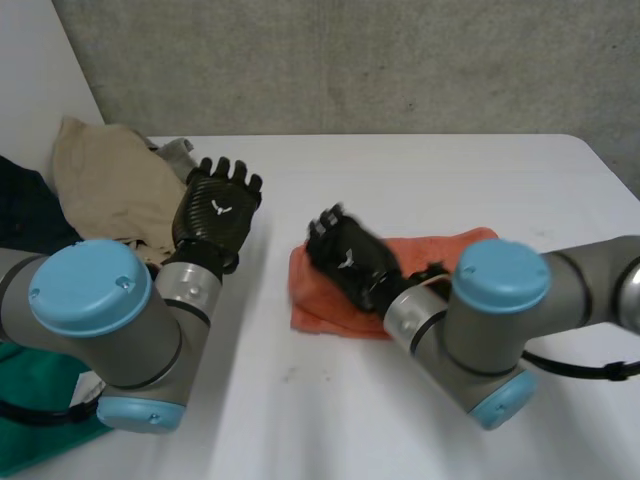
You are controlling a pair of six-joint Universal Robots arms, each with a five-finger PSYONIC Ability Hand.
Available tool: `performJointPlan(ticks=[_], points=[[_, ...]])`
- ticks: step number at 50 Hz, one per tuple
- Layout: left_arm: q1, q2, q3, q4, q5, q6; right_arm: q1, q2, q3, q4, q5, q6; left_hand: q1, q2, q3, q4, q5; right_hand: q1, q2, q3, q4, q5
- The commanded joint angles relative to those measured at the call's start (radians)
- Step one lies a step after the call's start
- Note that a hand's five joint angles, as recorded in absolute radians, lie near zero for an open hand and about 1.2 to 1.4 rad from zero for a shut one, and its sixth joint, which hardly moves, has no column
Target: Fold the laundry.
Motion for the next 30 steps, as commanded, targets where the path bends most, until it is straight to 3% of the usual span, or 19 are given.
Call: performJointPlan(ticks=[1,5,11,15,17,19,25,30], points=[[-0.055,-0.017,0.083,0.0,-0.001,0.003,-0.206,-0.185,0.096,0.082,0.069,0.33,-0.024,-0.026,-0.032,-0.029,-0.047,-0.055,-0.105,-0.123,-0.125,-0.134],[-0.088,-0.04,0.134,0.0,-0.001,0.003,-0.295,-0.227,0.157,0.201,0.034,0.407,-0.024,-0.026,-0.032,-0.029,-0.047,-0.055,-0.105,-0.123,-0.125,-0.134],[-0.107,-0.066,0.152,0.0,-0.001,0.003,-0.447,-0.224,0.242,0.289,0.005,0.351,-0.024,-0.026,-0.032,-0.029,-0.047,-0.051,-0.101,-0.119,-0.121,-0.13],[-0.119,-0.085,0.151,-0.001,-0.003,0.003,-0.495,-0.184,0.263,0.297,0.018,0.243,-0.024,-0.026,-0.032,-0.029,-0.047,0.236,0.186,0.168,0.166,0.157],[-0.121,-0.086,0.143,-0.001,-0.003,0.002,-0.503,-0.146,0.248,0.3,0.028,0.197,-0.024,-0.026,-0.032,-0.029,-0.047,0.617,0.567,0.549,0.548,0.538],[-0.121,-0.086,0.137,-0.003,-0.003,0.002,-0.501,-0.129,0.228,0.292,0.037,0.18,-0.024,-0.026,-0.032,-0.029,-0.047,1.163,1.113,1.095,1.094,1.084],[-0.116,-0.068,0.102,-0.003,-0.003,0.002,-0.472,-0.139,0.147,0.234,0.124,0.185,-0.024,-0.026,-0.032,-0.029,-0.047,1.166,1.116,1.099,1.097,1.088],[-0.099,-0.019,0.076,-0.003,-0.01,0.0,-0.284,-0.179,0.04,0.213,0.155,0.192,-0.024,-0.026,-0.032,-0.029,-0.047,1.166,1.116,1.099,1.097,1.088]])
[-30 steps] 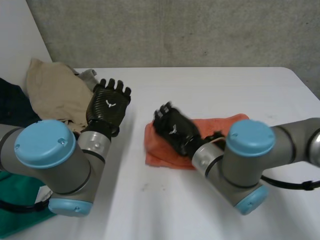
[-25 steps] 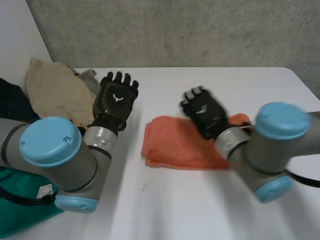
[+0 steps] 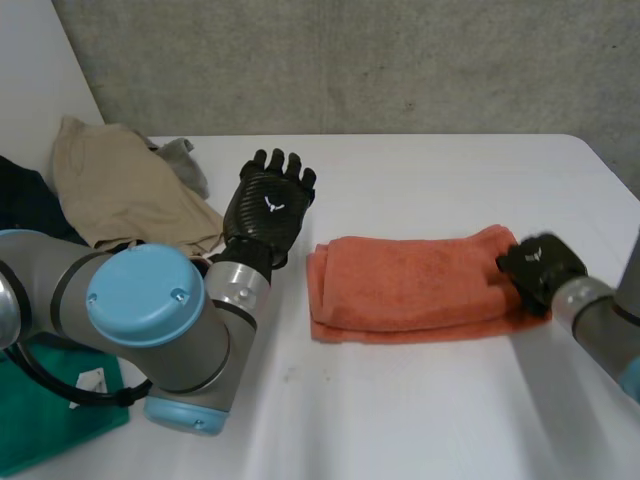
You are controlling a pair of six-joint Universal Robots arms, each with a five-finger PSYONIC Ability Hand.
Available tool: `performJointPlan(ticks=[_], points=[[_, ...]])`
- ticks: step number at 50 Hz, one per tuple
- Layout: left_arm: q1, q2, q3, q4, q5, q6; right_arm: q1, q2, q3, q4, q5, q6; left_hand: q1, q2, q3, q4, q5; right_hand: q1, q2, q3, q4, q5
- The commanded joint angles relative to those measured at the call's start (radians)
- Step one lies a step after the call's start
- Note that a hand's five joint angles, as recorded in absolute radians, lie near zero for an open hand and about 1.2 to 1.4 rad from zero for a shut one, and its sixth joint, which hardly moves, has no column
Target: Fold the laundry.
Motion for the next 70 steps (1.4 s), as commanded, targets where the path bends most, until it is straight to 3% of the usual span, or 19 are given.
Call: performJointPlan(ticks=[1,6,8,11,12,15,16,18,24,28,35,42,49,59,65,70], points=[[0.032,0.067,-0.042,0.0,-0.016,-0.002,0.247,-0.032,-0.155,-0.044,0.054,0.008,-0.024,-0.026,-0.032,-0.029,-0.047,0.461,0.232,0.211,0.21,0.26],[0.074,0.09,-0.058,-0.002,-0.058,-0.003,0.43,0.046,-0.2,-0.058,0.018,-0.033,-0.024,-0.026,-0.032,-0.029,-0.047,0.461,0.232,0.211,0.21,0.26],[0.078,0.092,-0.059,-0.002,-0.075,-0.003,0.523,0.09,-0.212,-0.058,-0.038,-0.071,-0.024,-0.026,-0.032,-0.029,-0.047,0.461,0.232,0.211,0.21,0.26],[0.08,0.092,-0.059,-0.006,-0.079,-0.009,0.579,0.126,-0.214,-0.055,-0.072,-0.1,-0.024,-0.026,-0.032,-0.029,-0.047,0.461,0.232,0.211,0.21,0.26],[0.078,0.09,-0.059,-0.009,-0.079,-0.017,0.587,0.142,-0.214,-0.055,-0.08,-0.102,-0.024,-0.026,-0.032,-0.029,-0.047,0.185,-0.043,-0.064,-0.065,-0.015],[0.075,0.089,-0.058,-0.011,-0.078,-0.035,0.584,0.136,-0.209,-0.06,-0.08,-0.081,-0.024,-0.026,-0.032,-0.029,-0.047,-0.286,-0.514,-0.535,-0.537,-0.486],[0.074,0.087,-0.055,-0.009,-0.076,-0.051,0.584,0.124,-0.215,-0.063,-0.065,-0.032,-0.024,-0.026,-0.032,-0.029,-0.047,-0.575,-0.803,-0.824,-0.826,-0.775],[0.069,0.087,-0.044,-0.009,-0.076,-0.068,0.57,0.106,-0.22,-0.067,-0.042,0.052,-0.024,-0.026,-0.032,-0.029,-0.047,-0.761,-0.989,-1.011,-1.012,-0.961],[0.017,0.078,0.034,-0.012,-0.058,-0.159,0.344,-0.05,-0.205,-0.051,0.031,0.48,-0.024,-0.026,-0.032,-0.029,-0.047,-0.761,-0.989,-1.011,-1.012,-0.961],[-0.03,0.066,0.086,-0.035,-0.029,-0.264,0.259,-0.11,-0.192,0.032,0.012,0.608,-0.015,-0.017,-0.023,-0.02,-0.037,-0.761,-0.989,-1.011,-1.012,-0.961],[-0.083,-0.047,0.209,-0.213,0.043,-0.431,0.245,-0.045,-0.241,0.178,-0.012,0.63,0.012,0.01,0.004,0.007,-0.011,-0.761,-0.989,-1.011,-1.012,-0.961],[-0.098,-0.201,0.343,-0.359,0.027,-0.445,0.245,0.055,-0.313,0.233,-0.009,0.633,0.018,0.016,0.01,0.013,-0.005,-0.761,-0.989,-1.011,-1.012,-0.961],[-0.089,-0.272,0.407,-0.429,-0.067,-0.428,0.248,0.139,-0.375,0.267,-0.011,0.627,0.024,0.022,0.016,0.018,0.001,-0.761,-0.989,-1.011,-1.012,-0.961],[-0.073,-0.296,0.395,-0.514,-0.081,-0.253,0.279,0.225,-0.436,0.301,-0.014,0.614,0.018,0.016,0.01,0.013,-0.005,-0.761,-0.989,-1.011,-1.012,-0.961],[-0.075,-0.311,0.407,-0.514,-0.075,-0.232,0.292,0.247,-0.436,0.305,-0.011,0.553,0.018,0.016,0.01,0.013,-0.005,-0.761,-0.989,-1.011,-1.012,-0.961],[-0.084,-0.287,0.407,-0.512,-0.068,-0.233,0.297,0.184,-0.41,0.301,-0.011,0.53,0.006,0.004,-0.002,0.001,-0.017,-0.761,-0.989,-1.011,-1.012,-0.961]])
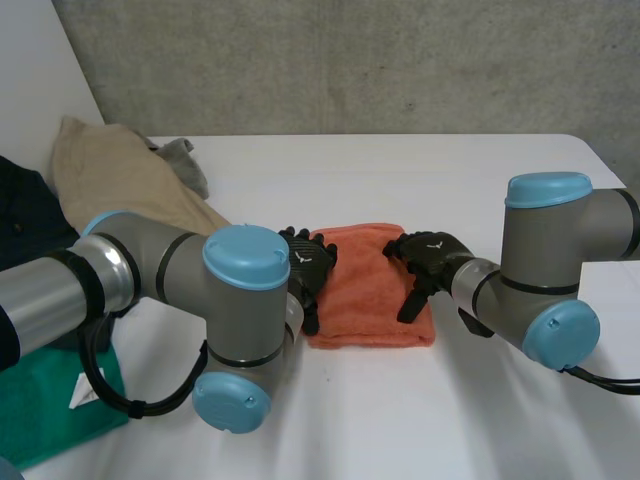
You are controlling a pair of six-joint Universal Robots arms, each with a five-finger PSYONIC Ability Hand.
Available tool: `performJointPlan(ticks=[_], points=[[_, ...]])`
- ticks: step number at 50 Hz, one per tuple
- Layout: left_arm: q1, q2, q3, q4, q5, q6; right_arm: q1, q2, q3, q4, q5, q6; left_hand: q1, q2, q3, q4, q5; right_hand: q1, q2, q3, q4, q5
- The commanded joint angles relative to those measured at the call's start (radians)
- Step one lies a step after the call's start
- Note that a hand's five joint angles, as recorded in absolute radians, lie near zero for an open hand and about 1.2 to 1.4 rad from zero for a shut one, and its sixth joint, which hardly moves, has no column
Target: Fold the laundry.
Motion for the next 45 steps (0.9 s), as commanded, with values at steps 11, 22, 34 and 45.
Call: performJointPlan(ticks=[11,22,34,45], points=[[0.045,0.21,-0.096,0.021,0.094,-0.012,-0.104,-0.265,0.3,-0.12,-0.015,0.19,-0.018,-0.019,-0.026,-0.023,-0.04,0.007,-0.04,-0.031,-0.055,-0.066],[0.107,0.313,-0.195,0.029,0.322,-0.111,-0.125,-0.178,0.364,-0.132,-0.11,0.21,-0.003,-0.005,-0.011,-0.008,-0.026,0.007,-0.04,-0.031,-0.055,-0.066],[0.108,0.321,-0.213,0.029,0.32,-0.119,-0.065,-0.093,0.267,-0.143,-0.144,0.313,0.0,-0.002,-0.008,-0.005,-0.023,0.007,-0.04,-0.031,-0.055,-0.066],[0.104,0.336,-0.215,0.029,0.32,-0.119,-0.013,-0.017,0.131,-0.145,-0.141,0.385,0.0,-0.002,-0.008,-0.005,-0.023,0.316,0.269,0.278,0.253,0.243]])
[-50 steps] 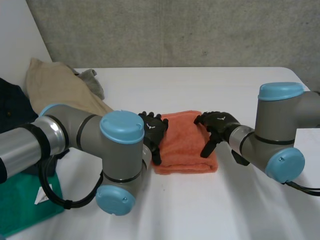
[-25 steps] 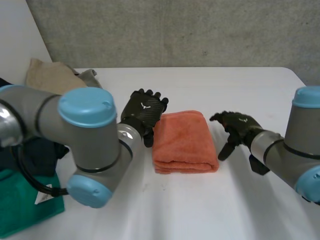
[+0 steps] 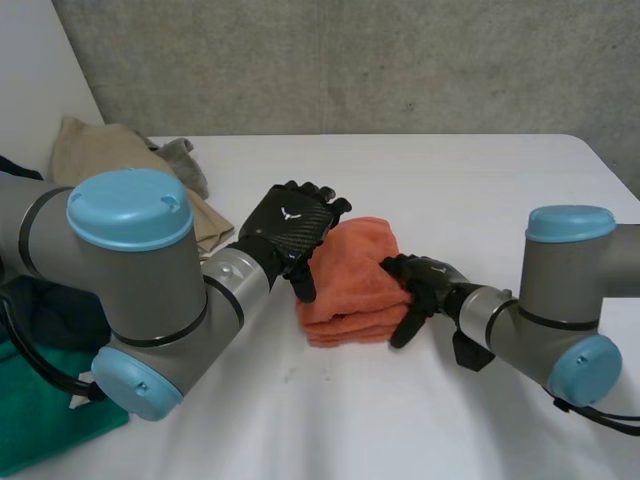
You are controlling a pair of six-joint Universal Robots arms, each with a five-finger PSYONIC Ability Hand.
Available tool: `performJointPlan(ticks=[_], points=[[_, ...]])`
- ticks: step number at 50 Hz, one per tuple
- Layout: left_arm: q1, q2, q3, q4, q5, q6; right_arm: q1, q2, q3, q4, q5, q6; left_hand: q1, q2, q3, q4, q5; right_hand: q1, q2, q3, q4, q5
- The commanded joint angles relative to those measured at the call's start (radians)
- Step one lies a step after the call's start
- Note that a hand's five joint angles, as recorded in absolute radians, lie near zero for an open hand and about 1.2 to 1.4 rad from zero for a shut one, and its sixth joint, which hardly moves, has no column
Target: Fold the laundry.
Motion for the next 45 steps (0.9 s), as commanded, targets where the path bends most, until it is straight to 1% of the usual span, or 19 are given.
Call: performJointPlan(ticks=[1,2,4,6,7,8,9,13,14,15,17,19,25,26,27,30,37,45], points=[[-0.004,0.009,-0.001,0.0,-0.001,0.0,0.029,0.051,-0.094,0.0,0.004,0.066,0.003,0.001,-0.005,-0.002,-0.018,0.354,0.308,0.313,0.296,0.287],[-0.004,0.011,-0.001,0.0,-0.001,0.0,0.029,0.057,-0.103,-0.001,0.006,0.08,0.003,0.001,-0.005,-0.002,-0.018,0.398,0.352,0.357,0.34,0.331],[-0.002,0.017,-0.007,0.0,0.0,0.0,0.029,0.069,-0.126,-0.001,0.012,0.105,0.003,0.001,-0.005,-0.002,-0.018,0.608,0.563,0.567,0.55,0.542],[-0.001,0.02,-0.013,0.0,0.002,0.0,0.029,0.077,-0.144,-0.001,0.017,0.117,0.003,0.001,-0.005,-0.002,-0.018,0.864,0.818,0.823,0.806,0.797],[-0.001,0.02,-0.015,0.0,0.002,0.0,0.029,0.08,-0.163,-0.003,0.02,0.123,0.003,0.001,-0.005,-0.002,-0.018,1.071,1.026,1.03,1.013,1.005],[0.001,0.022,-0.015,0.002,0.002,0.0,0.029,0.083,-0.173,-0.003,0.021,0.123,0.003,0.001,-0.005,-0.002,-0.018,1.184,1.138,1.143,1.126,1.118],[0.001,0.02,-0.015,0.0,0.002,0.0,0.029,0.083,-0.183,-0.004,0.024,0.123,0.003,0.001,-0.005,-0.002,-0.018,1.222,1.176,1.181,1.164,1.155],[0.005,0.022,-0.012,0.002,0.003,0.001,0.023,0.093,-0.244,-0.02,0.066,0.122,0.003,0.001,-0.005,-0.002,-0.018,1.222,1.177,1.181,1.164,1.156],[0.005,0.022,-0.01,0.002,0.002,0.0,0.015,0.101,-0.262,-0.026,0.084,0.12,0.003,0.001,-0.005,-0.002,-0.018,1.222,1.177,1.181,1.164,1.156],[0.008,0.022,-0.009,0.003,0.002,0.0,0.007,0.121,-0.303,-0.035,0.121,0.117,0.003,0.001,-0.005,-0.002,-0.018,1.222,1.177,1.181,1.164,1.156],[0.01,0.022,-0.006,0.003,0.003,0.0,-0.014,0.146,-0.347,-0.038,0.147,0.113,0.003,0.001,-0.005,-0.002,-0.018,1.222,1.177,1.181,1.164,1.156],[0.01,0.02,-0.003,0.003,0.003,0.0,-0.071,0.176,-0.403,-0.038,0.174,0.097,0.003,0.001,-0.005,-0.002,-0.018,1.222,1.177,1.181,1.164,1.156],[0.013,0.02,0.007,0.006,0.003,0.0,-0.166,0.274,-0.554,-0.038,0.225,0.005,0.003,0.001,-0.005,-0.002,-0.018,1.222,1.177,1.181,1.164,1.156],[0.013,0.02,0.008,0.006,0.003,0.0,-0.181,0.29,-0.575,-0.038,0.239,-0.01,0.003,0.001,-0.005,-0.002,-0.018,1.222,1.177,1.181,1.164,1.156],[0.013,0.02,0.011,0.009,0.002,0.0,-0.213,0.316,-0.621,-0.038,0.271,-0.037,0.003,0.001,-0.005,-0.002,-0.018,1.222,1.177,1.181,1.164,1.156],[0.014,0.019,0.02,0.011,0.003,-0.001,-0.267,0.371,-0.718,-0.04,0.313,-0.097,0.003,0.001,-0.005,-0.002,-0.018,1.222,1.177,1.181,1.164,1.156],[0.014,-0.001,0.048,0.011,0.003,0.0,-0.353,0.51,-0.942,-0.024,0.336,-0.209,0.012,0.01,0.004,0.007,-0.009,1.222,1.177,1.181,1.164,1.156],[0.016,-0.04,0.06,0.025,0.003,0.004,-0.421,0.6,-1.134,-0.023,0.369,-0.279,0.018,0.016,0.01,0.012,-0.003,1.222,1.177,1.181,1.164,1.156]])
